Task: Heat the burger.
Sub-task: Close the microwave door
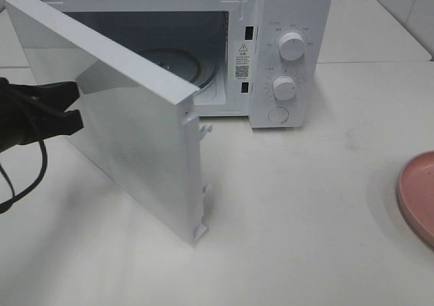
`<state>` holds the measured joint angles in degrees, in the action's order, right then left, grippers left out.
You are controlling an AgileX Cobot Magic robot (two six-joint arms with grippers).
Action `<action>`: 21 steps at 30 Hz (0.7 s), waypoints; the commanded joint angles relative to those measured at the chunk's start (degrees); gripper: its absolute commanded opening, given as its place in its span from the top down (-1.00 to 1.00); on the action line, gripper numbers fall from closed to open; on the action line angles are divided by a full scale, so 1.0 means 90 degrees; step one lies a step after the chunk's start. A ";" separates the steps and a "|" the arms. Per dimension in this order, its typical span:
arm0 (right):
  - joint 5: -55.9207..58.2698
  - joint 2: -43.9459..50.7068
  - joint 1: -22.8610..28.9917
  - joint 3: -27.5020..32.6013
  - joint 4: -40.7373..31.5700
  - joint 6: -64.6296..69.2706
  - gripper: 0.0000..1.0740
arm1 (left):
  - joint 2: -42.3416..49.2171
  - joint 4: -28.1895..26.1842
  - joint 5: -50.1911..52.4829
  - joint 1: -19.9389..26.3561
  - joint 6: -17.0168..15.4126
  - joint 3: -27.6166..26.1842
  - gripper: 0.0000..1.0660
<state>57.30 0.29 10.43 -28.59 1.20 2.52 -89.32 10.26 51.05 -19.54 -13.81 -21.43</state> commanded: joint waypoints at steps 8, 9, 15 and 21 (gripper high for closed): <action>-0.0032 0.0178 -0.0038 0.0013 0.0000 -0.0076 -0.41 | -0.0395 -0.1311 -0.0102 -0.1031 0.0688 -0.0567 1.00; -0.0032 0.0178 -0.0038 0.0013 0.0000 -0.0076 -0.41 | -0.0446 -0.1420 -0.0102 -0.1108 0.0700 -0.0637 1.00; -0.0032 0.0178 -0.0038 0.0013 0.0000 -0.0076 -0.41 | -0.0834 -0.1986 -0.0172 -0.1541 0.0891 -0.1197 1.00; -0.0032 0.0178 -0.0038 0.0013 0.0000 -0.0076 -0.41 | -0.1229 -0.2368 -0.0586 -0.1821 0.0980 -0.1935 1.00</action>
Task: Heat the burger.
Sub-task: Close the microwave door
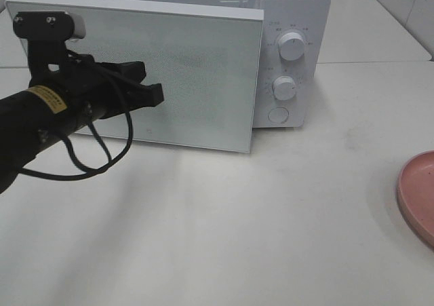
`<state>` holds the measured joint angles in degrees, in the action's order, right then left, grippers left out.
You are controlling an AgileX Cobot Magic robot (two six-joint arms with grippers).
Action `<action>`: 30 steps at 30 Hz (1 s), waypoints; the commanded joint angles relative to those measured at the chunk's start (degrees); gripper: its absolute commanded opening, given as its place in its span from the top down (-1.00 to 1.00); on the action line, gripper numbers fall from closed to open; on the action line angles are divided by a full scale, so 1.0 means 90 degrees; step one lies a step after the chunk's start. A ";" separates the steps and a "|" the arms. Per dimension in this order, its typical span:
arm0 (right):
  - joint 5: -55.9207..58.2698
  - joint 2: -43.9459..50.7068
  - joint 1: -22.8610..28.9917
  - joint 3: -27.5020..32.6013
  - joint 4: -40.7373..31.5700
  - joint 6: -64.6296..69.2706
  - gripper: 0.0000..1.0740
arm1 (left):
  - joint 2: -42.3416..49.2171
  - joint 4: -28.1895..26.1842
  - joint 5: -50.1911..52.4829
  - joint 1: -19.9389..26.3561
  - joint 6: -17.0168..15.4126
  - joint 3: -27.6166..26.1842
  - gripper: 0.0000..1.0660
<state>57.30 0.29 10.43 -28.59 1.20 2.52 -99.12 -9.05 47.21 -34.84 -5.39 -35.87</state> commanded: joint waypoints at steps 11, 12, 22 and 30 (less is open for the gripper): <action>-0.0032 0.0178 -0.0038 0.0013 0.0000 -0.0076 -0.41 | -0.0885 -0.0605 -0.0573 -0.0414 0.0427 -0.1572 1.00; -0.0032 0.0178 -0.0038 0.0013 0.0000 -0.0076 -0.41 | -0.0942 -0.0624 -0.0605 -0.0433 0.0427 -0.1674 1.00; -0.0032 0.0178 -0.0038 0.0013 0.0000 -0.0076 -0.41 | -0.1553 -0.0809 -0.1076 -0.0433 0.0433 -0.2718 1.00; -0.0032 0.0178 -0.0038 0.0013 0.0000 -0.0076 -0.41 | -0.1853 -0.1254 -0.1152 -0.0433 0.0751 -0.3253 1.00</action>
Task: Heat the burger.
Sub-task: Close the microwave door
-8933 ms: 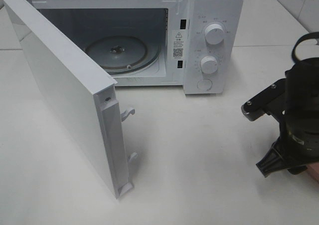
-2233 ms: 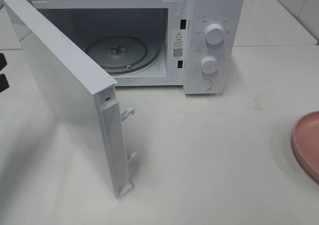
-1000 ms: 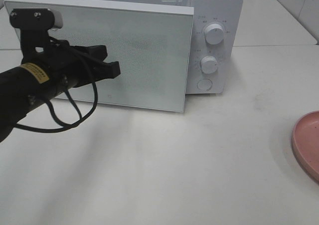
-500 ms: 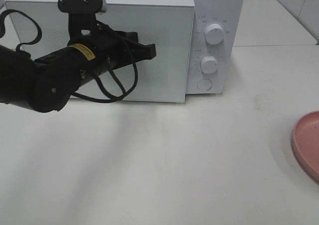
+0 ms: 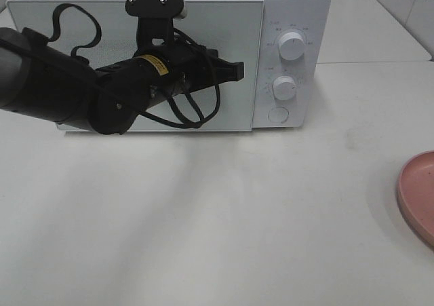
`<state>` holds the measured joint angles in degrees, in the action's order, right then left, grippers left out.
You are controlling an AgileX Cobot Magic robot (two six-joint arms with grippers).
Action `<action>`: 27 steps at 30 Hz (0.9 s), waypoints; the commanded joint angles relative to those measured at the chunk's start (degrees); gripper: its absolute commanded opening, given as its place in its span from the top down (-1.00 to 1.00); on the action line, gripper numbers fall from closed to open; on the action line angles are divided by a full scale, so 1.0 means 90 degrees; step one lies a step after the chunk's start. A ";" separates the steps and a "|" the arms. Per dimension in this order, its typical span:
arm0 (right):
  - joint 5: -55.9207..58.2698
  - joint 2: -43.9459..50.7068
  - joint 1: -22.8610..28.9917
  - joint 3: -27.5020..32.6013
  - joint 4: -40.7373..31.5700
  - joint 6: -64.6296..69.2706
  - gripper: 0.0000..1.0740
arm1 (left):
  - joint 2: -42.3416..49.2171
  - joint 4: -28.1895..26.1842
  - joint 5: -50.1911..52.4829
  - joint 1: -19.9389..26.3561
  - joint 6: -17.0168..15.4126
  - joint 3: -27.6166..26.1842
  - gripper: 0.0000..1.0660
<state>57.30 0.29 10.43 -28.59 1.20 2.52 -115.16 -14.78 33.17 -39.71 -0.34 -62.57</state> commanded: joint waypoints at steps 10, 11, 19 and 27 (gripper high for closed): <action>-0.0032 0.0178 -0.0038 0.0013 0.0000 -0.0076 -0.41 | -0.0210 -0.0929 0.0299 0.0108 0.0675 -0.0643 1.00; -0.0032 0.0178 -0.0038 0.0013 0.0000 -0.0076 -0.41 | -0.0191 -0.0853 0.0146 0.0095 0.0681 -0.0643 1.00; -0.0032 0.0178 -0.0038 0.0013 0.0000 -0.0076 -0.41 | 0.0236 -0.0726 -0.1381 -0.0210 0.1146 -0.0541 1.00; -0.0032 0.0178 -0.0038 0.0013 0.0000 -0.0076 -0.41 | 0.0898 -0.0936 -0.2998 -0.0407 0.1394 -0.0102 1.00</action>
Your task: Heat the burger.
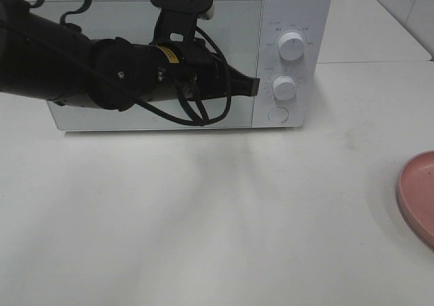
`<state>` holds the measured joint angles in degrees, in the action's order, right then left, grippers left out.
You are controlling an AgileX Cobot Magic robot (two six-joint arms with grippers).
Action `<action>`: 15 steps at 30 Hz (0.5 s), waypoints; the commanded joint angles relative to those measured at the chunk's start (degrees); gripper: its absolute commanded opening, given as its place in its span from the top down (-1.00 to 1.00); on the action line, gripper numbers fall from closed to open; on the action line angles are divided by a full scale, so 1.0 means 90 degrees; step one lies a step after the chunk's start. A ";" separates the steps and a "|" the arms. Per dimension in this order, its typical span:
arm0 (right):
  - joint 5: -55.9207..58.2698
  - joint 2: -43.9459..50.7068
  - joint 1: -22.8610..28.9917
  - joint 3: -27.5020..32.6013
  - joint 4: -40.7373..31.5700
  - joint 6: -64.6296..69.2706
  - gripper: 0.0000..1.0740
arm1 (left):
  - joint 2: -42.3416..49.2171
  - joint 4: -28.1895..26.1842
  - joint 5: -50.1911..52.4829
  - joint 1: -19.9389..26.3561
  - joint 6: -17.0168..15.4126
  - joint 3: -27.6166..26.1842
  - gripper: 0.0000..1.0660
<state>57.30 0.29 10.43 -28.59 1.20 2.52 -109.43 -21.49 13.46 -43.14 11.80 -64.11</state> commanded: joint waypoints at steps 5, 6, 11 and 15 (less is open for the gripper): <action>-0.0032 0.0178 -0.0038 0.0013 0.0000 -0.0076 -0.41 | 0.0547 -0.0318 -0.2381 0.0000 0.0032 0.0070 0.64; -0.0032 0.0178 -0.0038 0.0013 0.0000 -0.0076 -0.41 | 0.0643 -0.0318 -0.2954 0.0000 -0.0076 0.0070 0.47; -0.0032 0.0178 -0.0038 0.0013 0.0000 -0.0076 -0.41 | 0.0834 -0.0216 -0.4036 0.0064 -0.0579 0.0070 -0.77; -0.0032 0.0178 -0.0038 0.0013 0.0000 -0.0076 -0.41 | 0.1025 0.0140 -0.4845 0.0102 -0.0535 0.0070 -0.87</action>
<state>57.30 0.29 10.43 -28.59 1.20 2.52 -101.81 -22.40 -24.92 -42.51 7.45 -63.60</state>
